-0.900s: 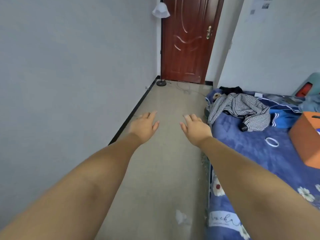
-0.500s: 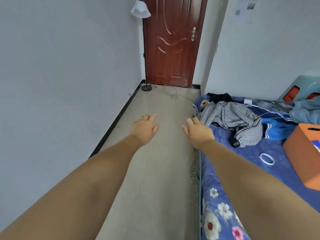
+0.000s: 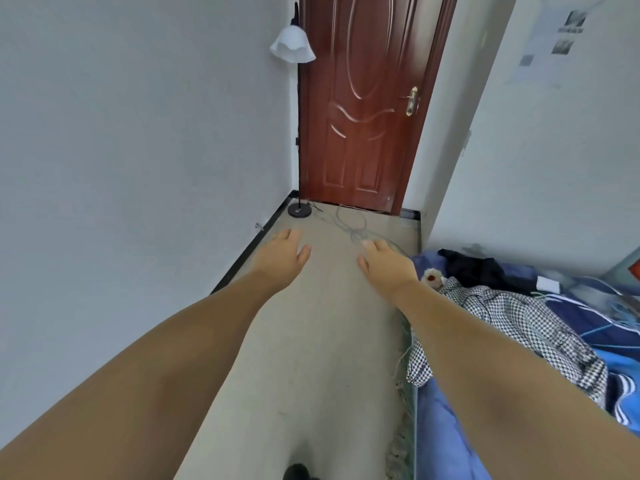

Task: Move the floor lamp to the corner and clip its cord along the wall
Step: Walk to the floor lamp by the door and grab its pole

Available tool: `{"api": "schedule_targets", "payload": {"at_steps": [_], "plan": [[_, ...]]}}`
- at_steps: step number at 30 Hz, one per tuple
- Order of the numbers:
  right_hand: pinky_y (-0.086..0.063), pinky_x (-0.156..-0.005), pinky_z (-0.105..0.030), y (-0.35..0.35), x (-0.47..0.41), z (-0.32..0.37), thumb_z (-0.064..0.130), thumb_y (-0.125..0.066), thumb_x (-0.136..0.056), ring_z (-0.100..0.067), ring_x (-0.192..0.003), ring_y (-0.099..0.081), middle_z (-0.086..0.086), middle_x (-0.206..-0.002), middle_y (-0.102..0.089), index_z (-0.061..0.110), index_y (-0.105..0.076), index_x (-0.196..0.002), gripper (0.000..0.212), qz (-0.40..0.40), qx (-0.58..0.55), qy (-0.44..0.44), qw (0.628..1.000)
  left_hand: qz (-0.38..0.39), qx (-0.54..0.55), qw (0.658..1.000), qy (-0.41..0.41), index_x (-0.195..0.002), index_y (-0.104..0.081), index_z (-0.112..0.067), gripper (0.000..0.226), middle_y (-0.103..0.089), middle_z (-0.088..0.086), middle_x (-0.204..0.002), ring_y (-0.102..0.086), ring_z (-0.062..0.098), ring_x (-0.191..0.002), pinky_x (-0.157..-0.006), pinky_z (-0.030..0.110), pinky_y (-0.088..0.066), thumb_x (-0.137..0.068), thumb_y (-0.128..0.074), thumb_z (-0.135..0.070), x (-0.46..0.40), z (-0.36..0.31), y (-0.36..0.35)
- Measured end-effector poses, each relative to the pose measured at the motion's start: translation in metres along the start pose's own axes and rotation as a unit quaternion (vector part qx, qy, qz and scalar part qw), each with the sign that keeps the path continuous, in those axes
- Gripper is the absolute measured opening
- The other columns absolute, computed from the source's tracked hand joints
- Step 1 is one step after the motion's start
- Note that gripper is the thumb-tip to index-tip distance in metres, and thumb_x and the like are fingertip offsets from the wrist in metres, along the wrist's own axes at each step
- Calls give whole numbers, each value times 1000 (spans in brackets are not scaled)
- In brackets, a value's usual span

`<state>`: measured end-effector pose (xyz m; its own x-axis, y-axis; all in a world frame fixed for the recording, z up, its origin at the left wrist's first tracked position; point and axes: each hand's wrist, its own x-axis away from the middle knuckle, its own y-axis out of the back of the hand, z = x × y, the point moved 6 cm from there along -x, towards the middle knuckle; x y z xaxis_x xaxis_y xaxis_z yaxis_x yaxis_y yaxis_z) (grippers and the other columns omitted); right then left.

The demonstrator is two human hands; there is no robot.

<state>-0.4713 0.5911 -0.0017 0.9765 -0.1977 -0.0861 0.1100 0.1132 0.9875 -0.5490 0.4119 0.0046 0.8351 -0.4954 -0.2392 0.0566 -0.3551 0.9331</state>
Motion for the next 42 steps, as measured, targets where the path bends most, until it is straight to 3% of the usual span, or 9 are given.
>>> {"api": "schedule_targets", "payload": {"at_steps": [6, 12, 16, 23, 31, 42], "plan": [[-49, -81, -45, 8, -181, -50, 32, -29, -100, -33, -110, -51, -13, -121, -50, 12, -45, -125, 35, -27, -29, -12, 999, -8, 7, 1000, -17, -140, -31, -13, 51, -52, 14, -132, -50, 31, -117, -85, 43, -46, -96, -32, -38, -189, 27, -21], [-50, -71, -42, 6, -334, -122, 28, -29, -99, -31, -102, -52, -12, -115, -50, 11, -47, -113, 29, -26, -14, -39, 999, -5, 20, 1000, -21, -131, -38, -14, 44, -56, 12, -118, -52, 31, -108, -76, 39, -44, -94, -32, -37, -345, 36, -63], [-51, -77, -43, -5, -446, -169, 27, -31, -100, -32, -106, -52, -11, -120, -49, 13, -42, -126, 32, -36, -4, -14, 999, -22, 22, 999, -27, -131, -42, -12, 41, -54, 12, -123, -51, 32, -111, -79, 42, -47, -96, -38, -31, -457, 36, -100], [-50, -86, -45, -5, -644, -250, 35, -29, -101, -30, -113, -50, -11, -127, -48, 13, -37, -135, 41, -23, 18, 16, 999, -30, 31, 998, 39, -133, -38, -18, 41, -55, 10, -118, -51, 29, -104, -82, 43, -47, -96, -36, -34, -649, 43, -145], [-48, -76, -42, -42, -847, -274, 38, -29, -101, -29, -108, -52, -8, -125, -50, 15, -37, -134, 41, -9, 16, 81, 997, -41, 0, 994, 97, -137, -38, -14, 46, -54, 13, -130, -51, 30, -117, -88, 43, -47, -97, -35, -37, -828, 100, -192], [-52, -81, -44, -46, -1117, -346, 36, -30, -101, -29, -111, -52, -9, -126, -51, 15, -38, -135, 41, -12, -10, 31, 999, -5, 6, 999, 50, -137, -37, -13, 47, -56, 13, -127, -53, 29, -115, -87, 42, -48, -97, -34, -37, -1120, 147, -260]]}}
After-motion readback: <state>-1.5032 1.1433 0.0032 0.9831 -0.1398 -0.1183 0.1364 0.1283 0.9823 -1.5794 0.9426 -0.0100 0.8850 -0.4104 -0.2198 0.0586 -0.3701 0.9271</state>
